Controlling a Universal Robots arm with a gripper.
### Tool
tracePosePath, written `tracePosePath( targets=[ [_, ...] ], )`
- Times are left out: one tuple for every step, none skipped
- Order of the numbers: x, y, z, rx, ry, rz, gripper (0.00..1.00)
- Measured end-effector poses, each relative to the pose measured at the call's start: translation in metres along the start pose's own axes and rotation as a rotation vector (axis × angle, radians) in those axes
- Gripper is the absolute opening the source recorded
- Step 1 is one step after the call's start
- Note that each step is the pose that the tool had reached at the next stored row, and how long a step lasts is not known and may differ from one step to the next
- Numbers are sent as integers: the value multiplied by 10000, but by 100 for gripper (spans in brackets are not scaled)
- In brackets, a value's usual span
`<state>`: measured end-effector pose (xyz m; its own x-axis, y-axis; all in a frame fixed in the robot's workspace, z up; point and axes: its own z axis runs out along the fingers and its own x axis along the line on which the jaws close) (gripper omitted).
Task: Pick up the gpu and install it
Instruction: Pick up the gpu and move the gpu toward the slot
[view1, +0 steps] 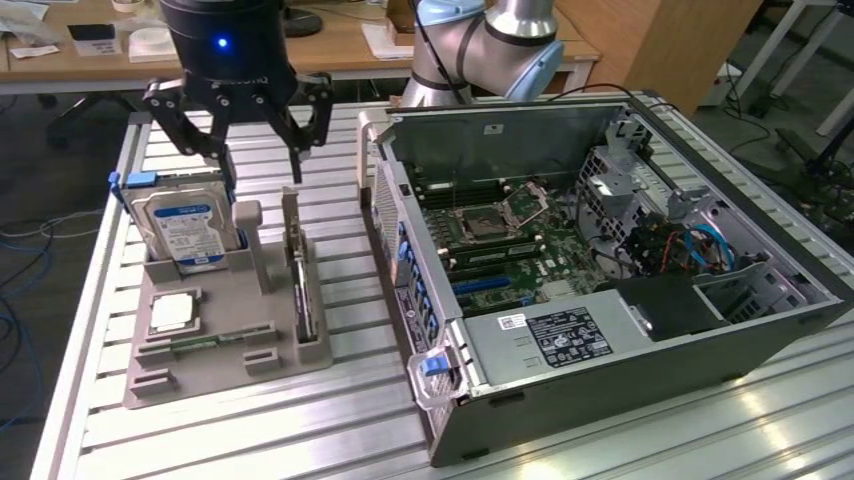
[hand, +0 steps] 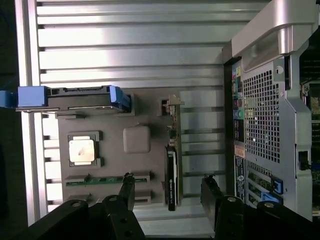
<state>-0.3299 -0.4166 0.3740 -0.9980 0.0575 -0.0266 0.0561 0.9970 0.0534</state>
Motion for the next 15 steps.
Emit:
tracePosePath(
  targets=[
    [1, 0, 7, -1, -9, 0, 65],
    [1, 0, 14, -1, -17, 0, 65],
    [1, -1, 21, -2, -21, 1, 65],
    [2, -4, 32, -9, -22, 1, 65],
    [2, -8, 39, -40, -19, 2, 65],
    [2, -10, 44, -87, -15, 4, 65],
    [2, -11, 50, -105, -16, 4, 65],
    [2, -11, 53, -107, -15, 5, 65],
    [2, -12, 55, -107, -14, 5, 65],
    [2, -13, 58, -107, -14, 4, 65],
    [1, -17, 62, -108, -14, -4, 65],
    [1, -20, 66, -109, -13, -32, 65],
    [1, -22, 70, -110, -9, -83, 65],
    [1, -23, 74, -113, -7, -148, 65],
    [2, -23, 78, -114, -2, -236, 65]
  ],
)
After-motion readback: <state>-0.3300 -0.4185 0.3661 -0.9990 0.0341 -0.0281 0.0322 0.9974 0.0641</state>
